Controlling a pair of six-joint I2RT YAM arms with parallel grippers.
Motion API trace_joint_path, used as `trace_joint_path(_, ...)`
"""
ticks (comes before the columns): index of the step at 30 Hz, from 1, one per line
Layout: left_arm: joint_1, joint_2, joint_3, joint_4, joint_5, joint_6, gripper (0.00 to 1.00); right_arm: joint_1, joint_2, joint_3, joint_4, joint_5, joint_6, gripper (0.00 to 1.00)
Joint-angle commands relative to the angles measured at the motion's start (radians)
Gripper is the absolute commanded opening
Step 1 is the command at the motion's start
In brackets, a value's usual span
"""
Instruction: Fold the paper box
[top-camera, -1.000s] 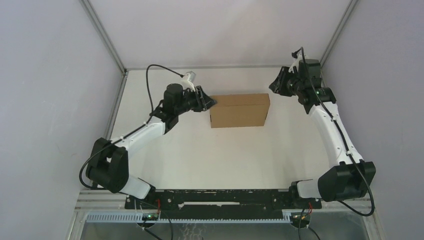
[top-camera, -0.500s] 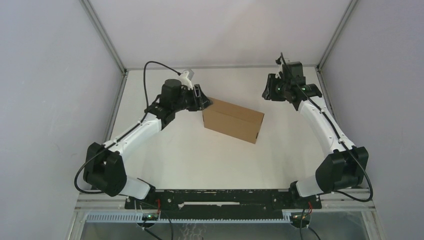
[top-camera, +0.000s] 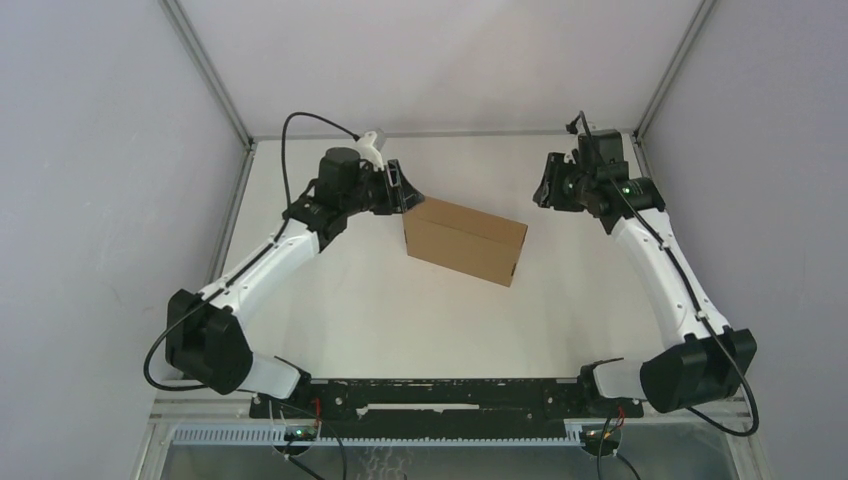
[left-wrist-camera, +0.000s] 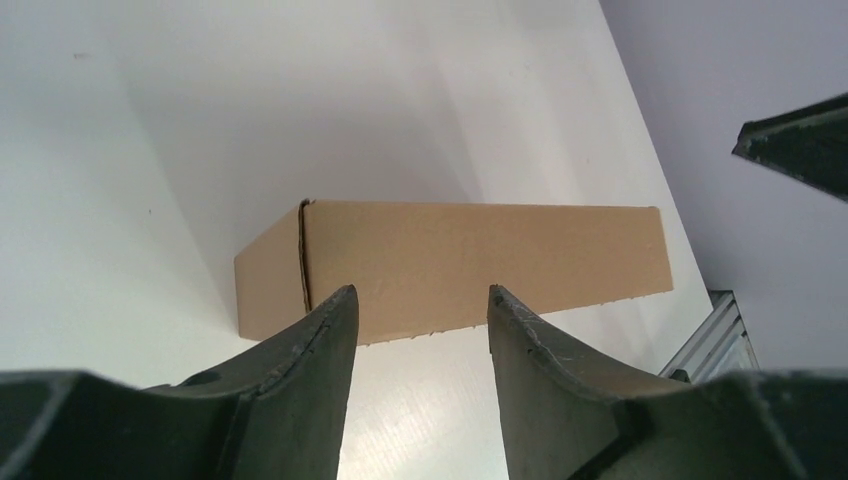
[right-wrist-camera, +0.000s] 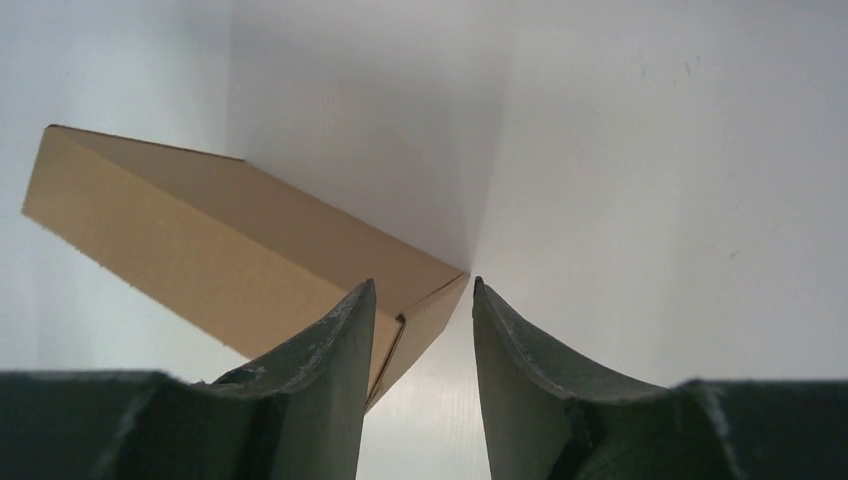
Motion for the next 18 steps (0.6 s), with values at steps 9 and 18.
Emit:
trace_joint_path(9, 0.023, -0.058, 0.138, -0.238, -0.16, 0.179, 0.59, 0.13, -0.114, -0.096, -0.099, 0.005, 0.119, 0.52)
trace_joint_path(18, 0.023, -0.047, 0.061, -0.218, -0.093, 0.194, 0.58, 0.199, -0.106, -0.138, -0.087, 0.054, 0.153, 0.51)
